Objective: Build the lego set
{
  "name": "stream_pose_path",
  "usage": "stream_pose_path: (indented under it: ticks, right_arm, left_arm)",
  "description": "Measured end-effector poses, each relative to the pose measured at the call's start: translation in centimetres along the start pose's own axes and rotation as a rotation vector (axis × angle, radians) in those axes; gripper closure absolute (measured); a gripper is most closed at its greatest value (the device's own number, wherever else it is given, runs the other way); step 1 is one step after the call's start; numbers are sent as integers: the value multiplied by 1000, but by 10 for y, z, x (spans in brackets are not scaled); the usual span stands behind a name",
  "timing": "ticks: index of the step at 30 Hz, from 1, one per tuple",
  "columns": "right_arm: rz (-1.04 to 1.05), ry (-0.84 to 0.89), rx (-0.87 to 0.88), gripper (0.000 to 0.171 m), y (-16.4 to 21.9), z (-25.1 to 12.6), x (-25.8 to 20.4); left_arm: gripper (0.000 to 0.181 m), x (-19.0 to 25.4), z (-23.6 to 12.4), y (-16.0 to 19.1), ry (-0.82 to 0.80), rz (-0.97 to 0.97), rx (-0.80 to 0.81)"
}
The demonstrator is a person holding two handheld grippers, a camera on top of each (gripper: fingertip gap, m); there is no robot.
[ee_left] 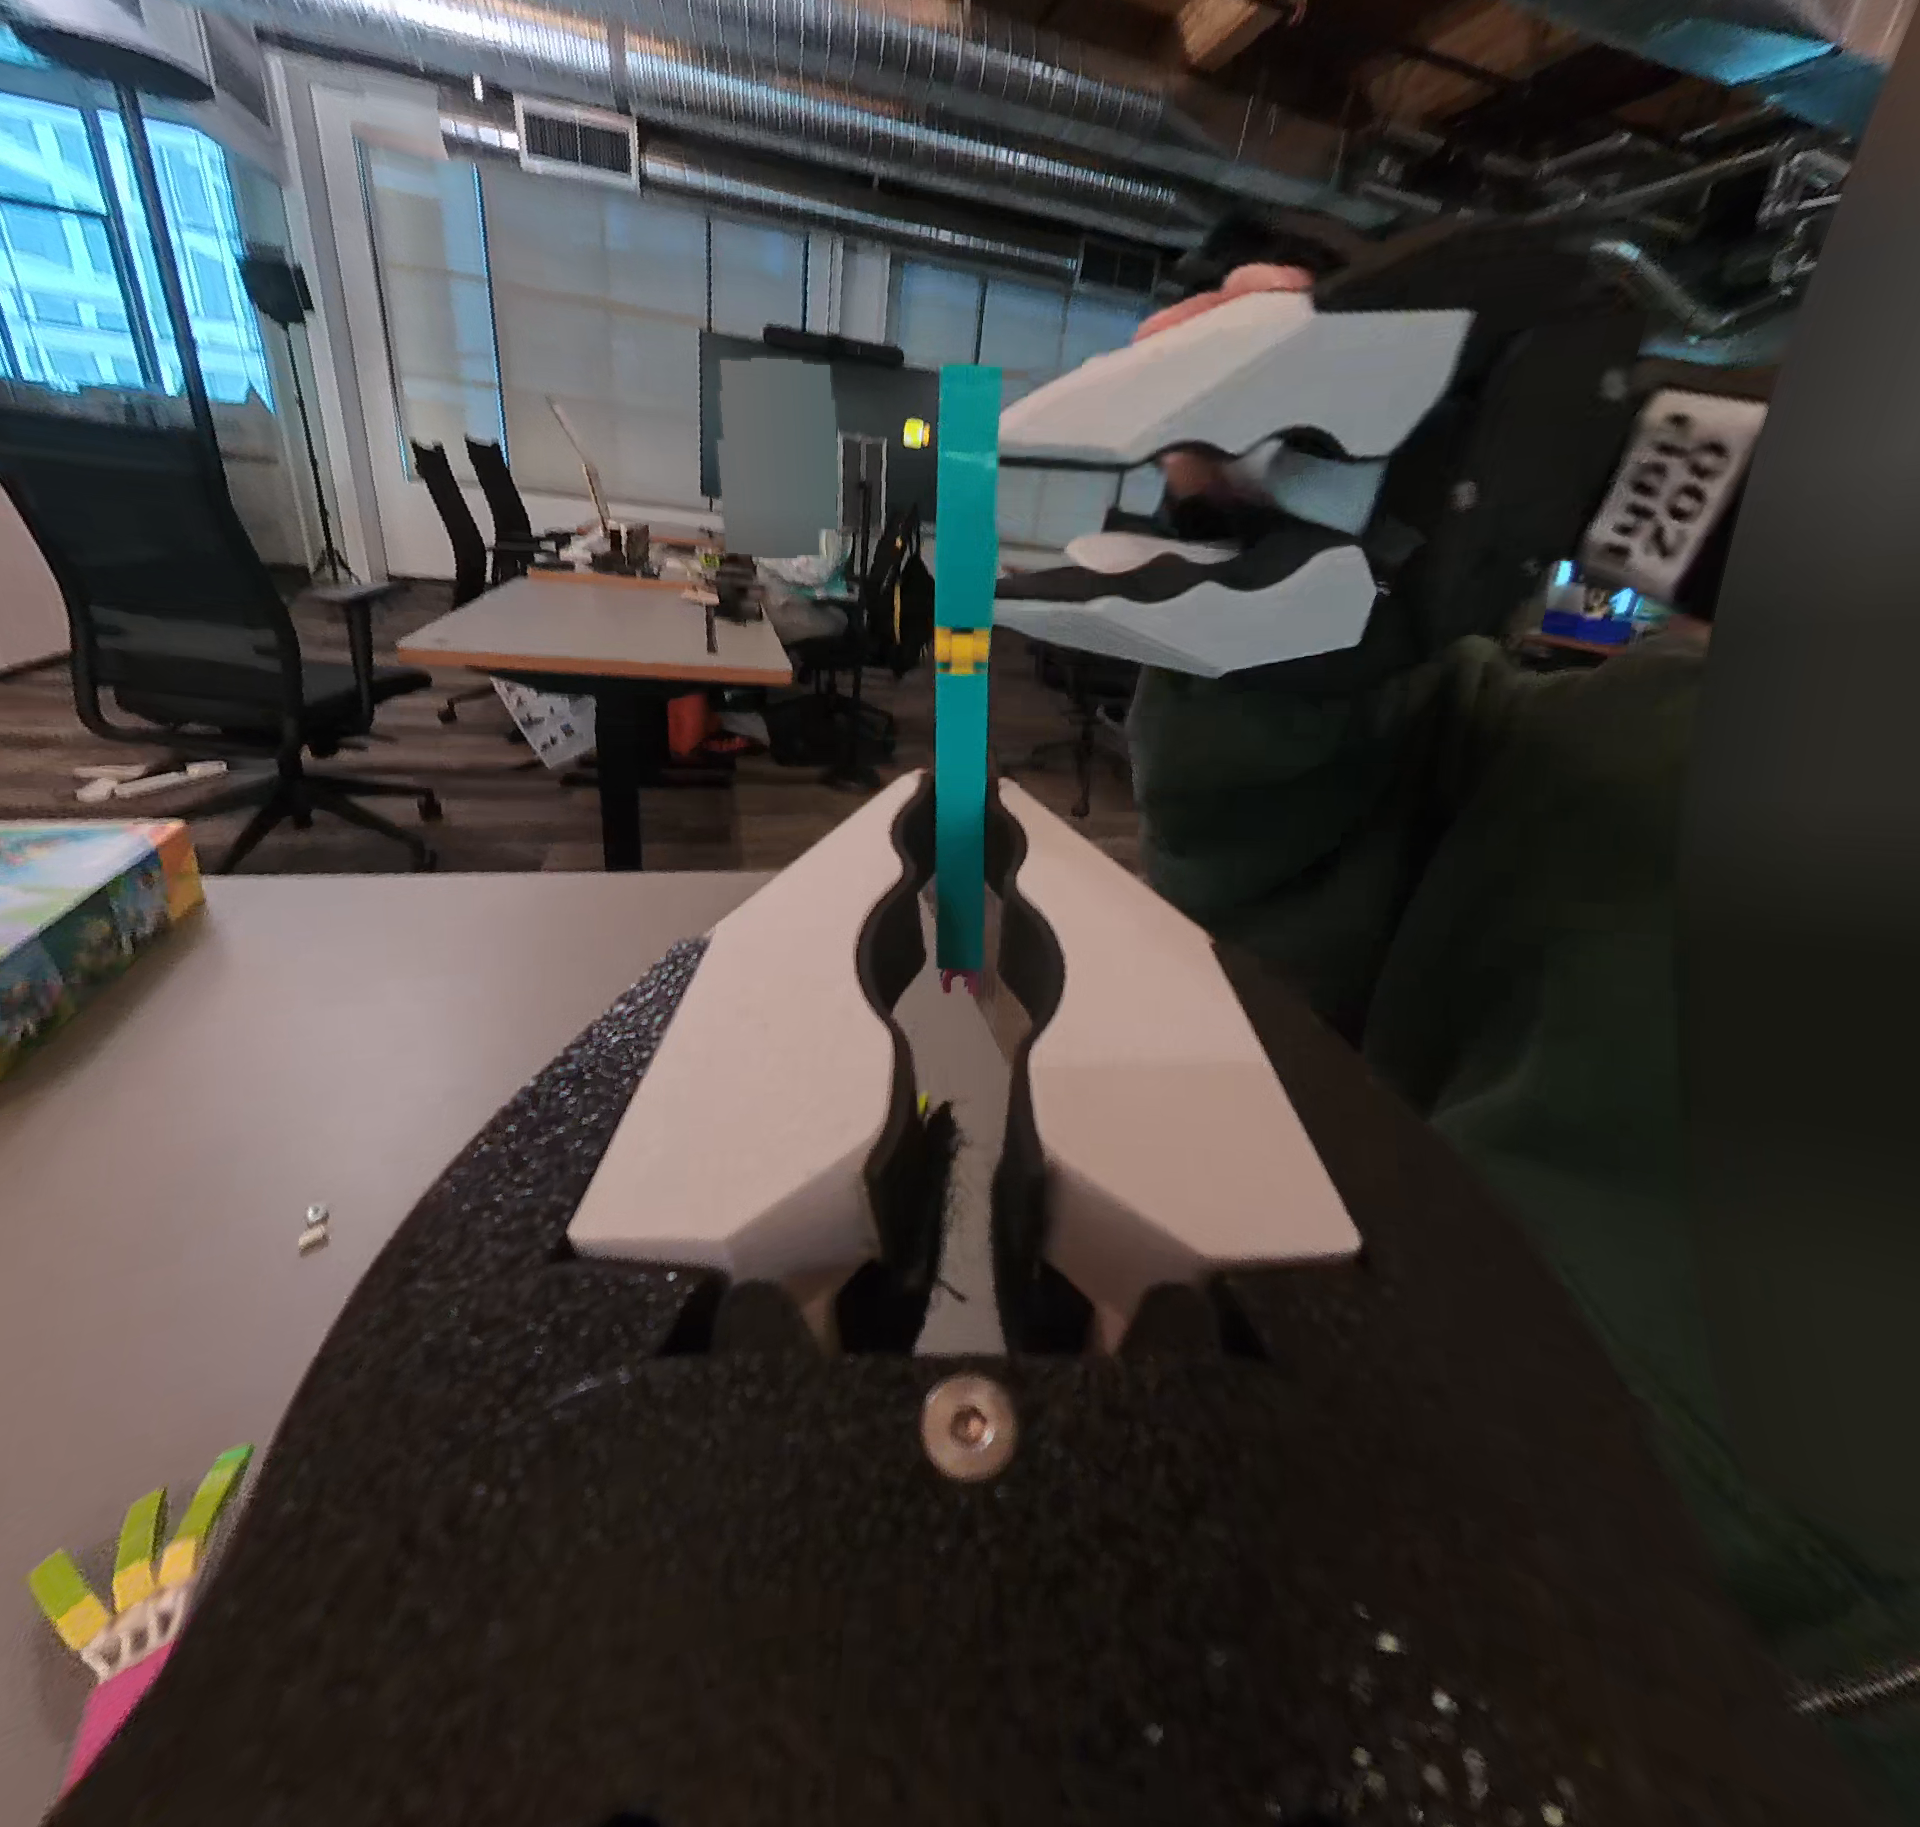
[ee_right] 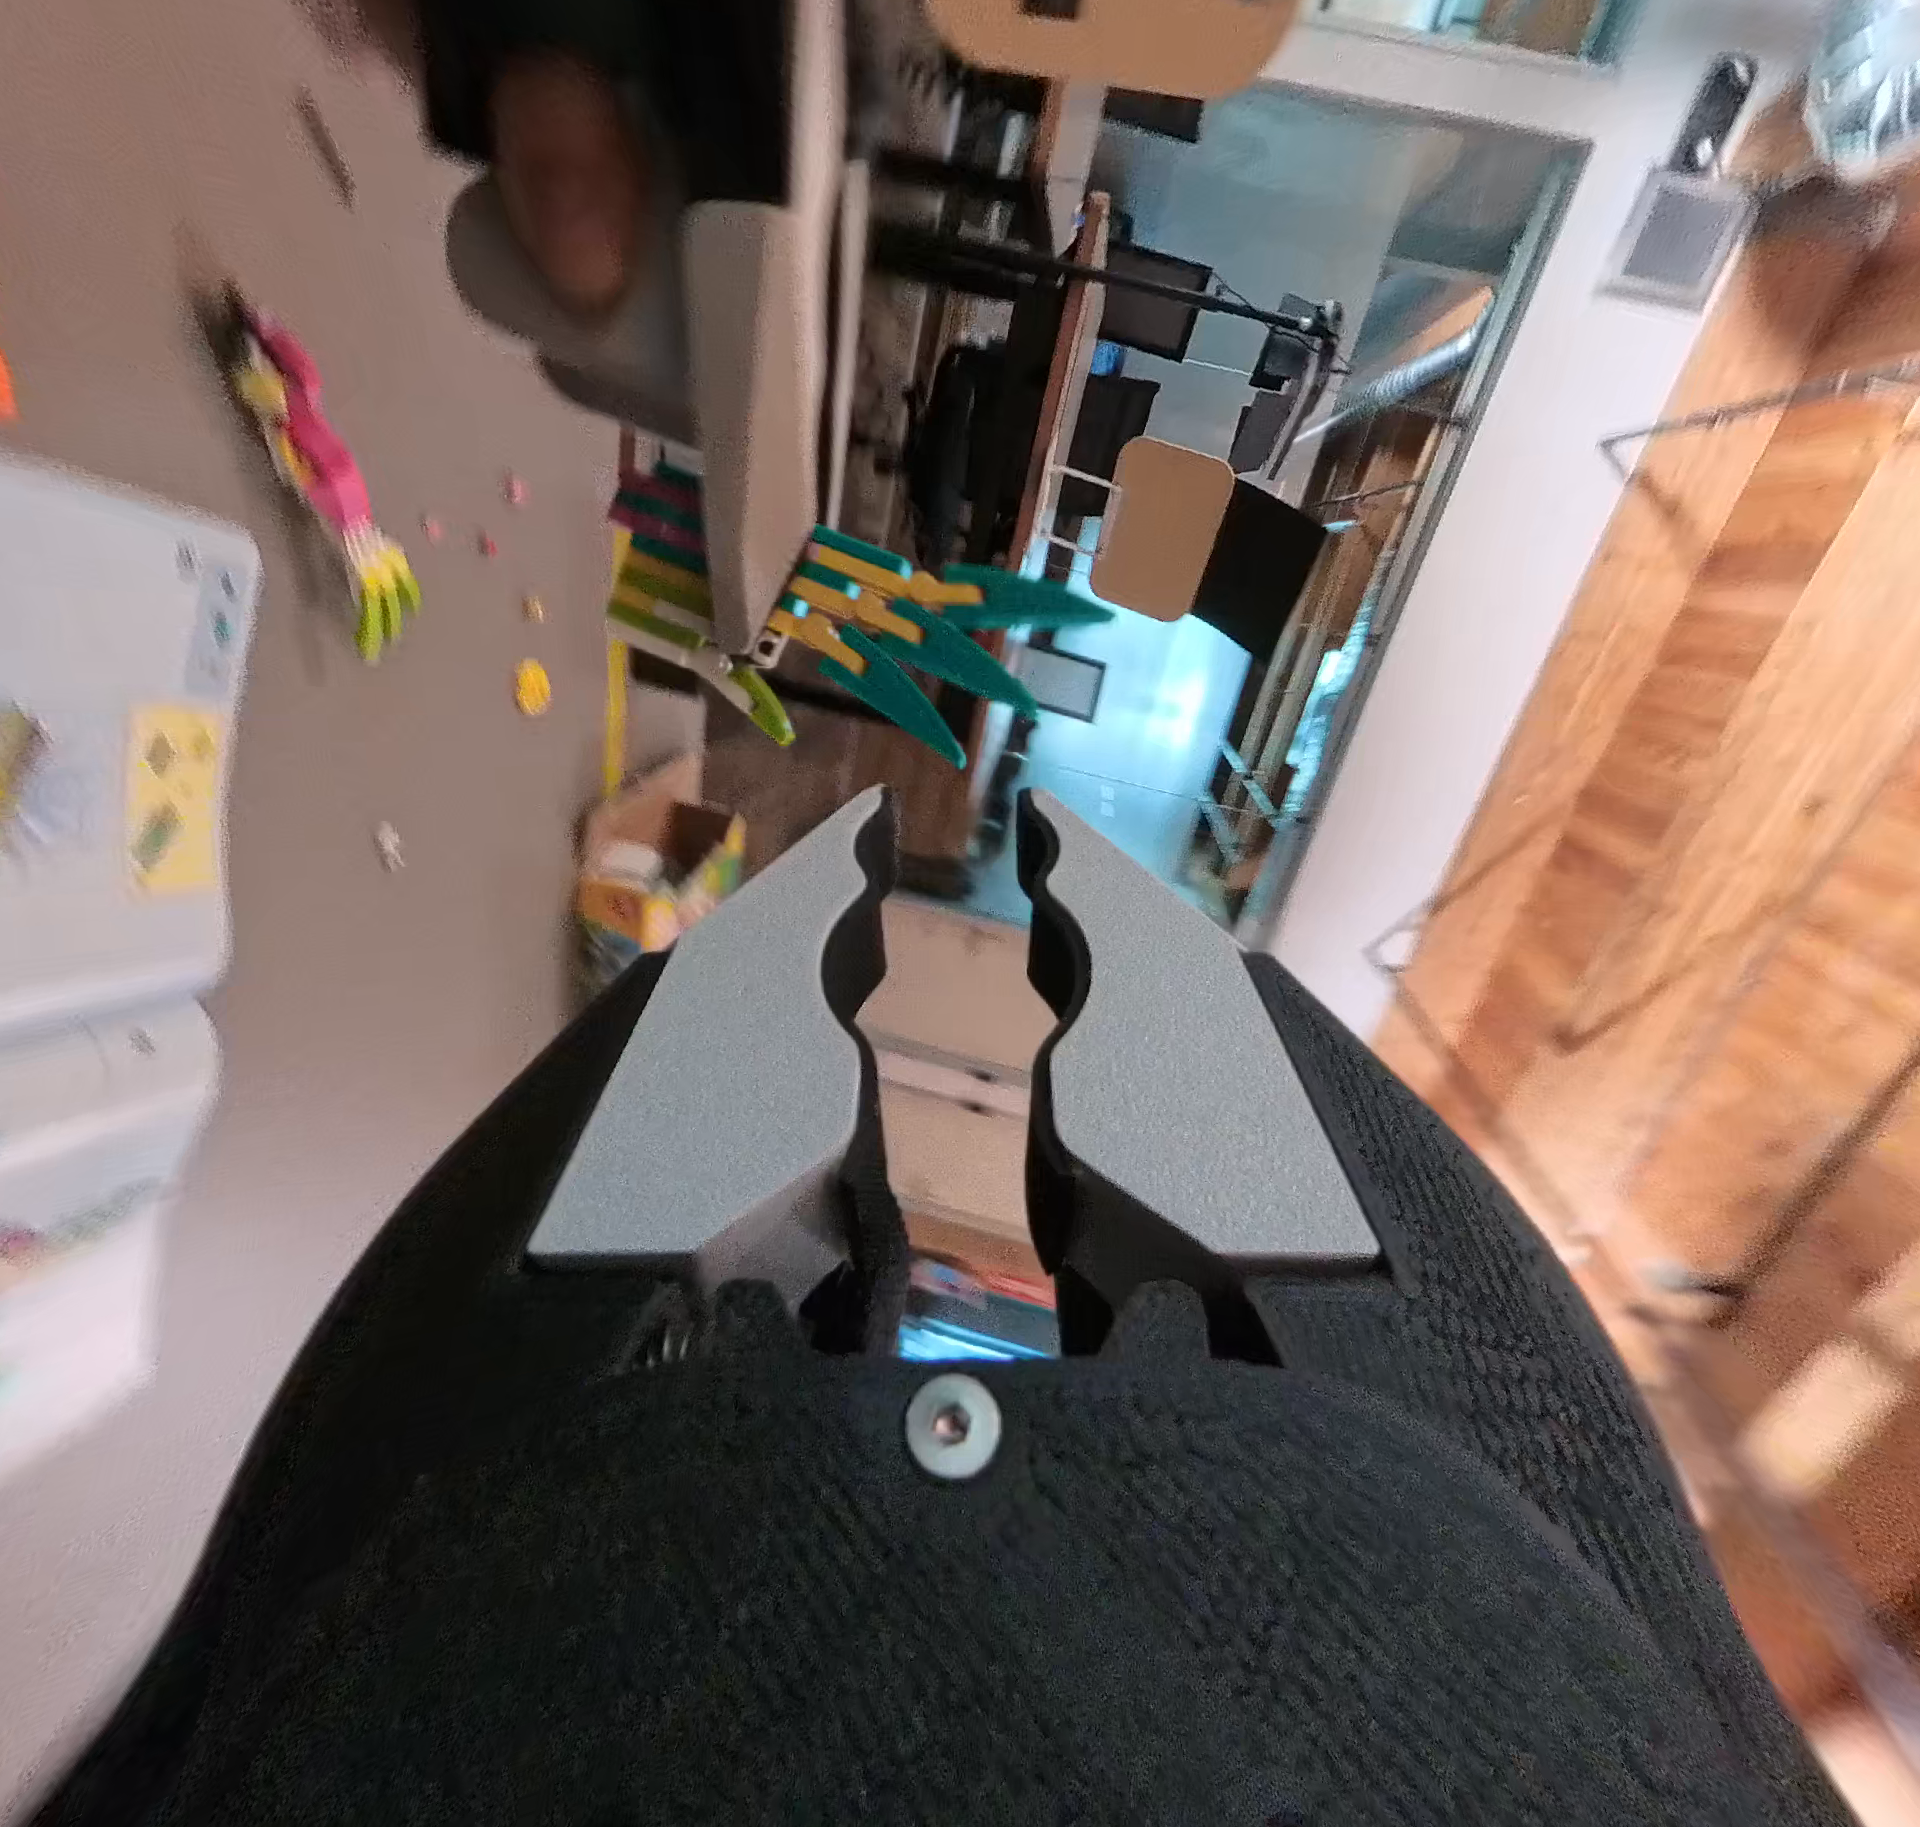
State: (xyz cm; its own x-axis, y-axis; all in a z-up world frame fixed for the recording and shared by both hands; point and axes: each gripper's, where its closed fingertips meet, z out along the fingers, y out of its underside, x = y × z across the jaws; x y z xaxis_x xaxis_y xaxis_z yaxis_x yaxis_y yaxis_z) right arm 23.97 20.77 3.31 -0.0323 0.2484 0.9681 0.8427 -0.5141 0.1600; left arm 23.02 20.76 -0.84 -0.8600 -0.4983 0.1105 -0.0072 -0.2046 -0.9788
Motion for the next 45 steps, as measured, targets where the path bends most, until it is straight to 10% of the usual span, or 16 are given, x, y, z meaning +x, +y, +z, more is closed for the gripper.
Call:
stream_pose_path:
  ticks: [6, 10, 45]
  right_arm:
    - [1032, -292, 563, 147, -20, -21, 23]
    - [1330, -508, 694, 151, -30, -14, 18]
    - [1368, -608, 727, 160, -38, -10, 11]
  left_arm:
    - [175, 16, -7, -21, 75, 36, 127]
    - [175, 21, -5, -22, 85, 44, 130]
    - [175, 25, -4, -17, 110, -1, 79]
